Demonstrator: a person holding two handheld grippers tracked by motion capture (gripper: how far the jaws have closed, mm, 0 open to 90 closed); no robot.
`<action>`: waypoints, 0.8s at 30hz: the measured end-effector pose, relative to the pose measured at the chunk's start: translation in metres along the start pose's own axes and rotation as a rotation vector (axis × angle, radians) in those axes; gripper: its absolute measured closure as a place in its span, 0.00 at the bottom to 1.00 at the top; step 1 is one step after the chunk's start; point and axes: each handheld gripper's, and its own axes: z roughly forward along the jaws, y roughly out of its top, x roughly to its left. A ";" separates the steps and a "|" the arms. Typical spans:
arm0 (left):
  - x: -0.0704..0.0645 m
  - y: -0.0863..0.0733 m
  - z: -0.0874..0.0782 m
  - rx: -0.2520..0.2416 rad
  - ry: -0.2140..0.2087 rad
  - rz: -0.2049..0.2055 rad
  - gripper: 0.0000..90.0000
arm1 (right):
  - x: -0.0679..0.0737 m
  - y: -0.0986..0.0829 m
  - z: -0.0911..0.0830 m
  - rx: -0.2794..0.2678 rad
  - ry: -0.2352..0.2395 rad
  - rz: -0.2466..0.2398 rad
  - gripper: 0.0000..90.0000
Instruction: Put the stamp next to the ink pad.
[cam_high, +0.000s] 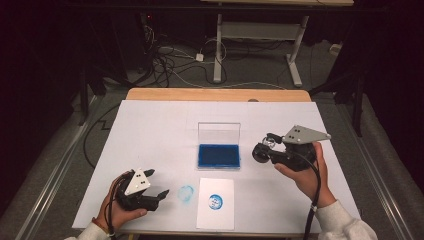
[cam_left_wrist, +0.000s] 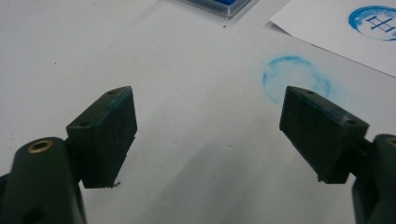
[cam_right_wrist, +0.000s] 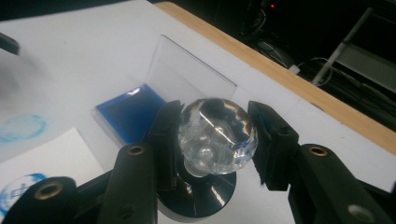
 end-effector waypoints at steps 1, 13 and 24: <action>0.000 0.000 0.000 -0.002 0.000 0.000 0.21 | -0.001 0.003 0.002 0.012 0.001 -0.008 0.64; 0.000 0.001 0.002 0.008 0.003 0.001 0.21 | -0.010 0.018 0.028 0.050 -0.060 -0.030 0.64; 0.000 0.001 0.004 0.018 -0.003 0.001 0.21 | -0.015 -0.002 0.064 0.131 -0.064 0.005 0.63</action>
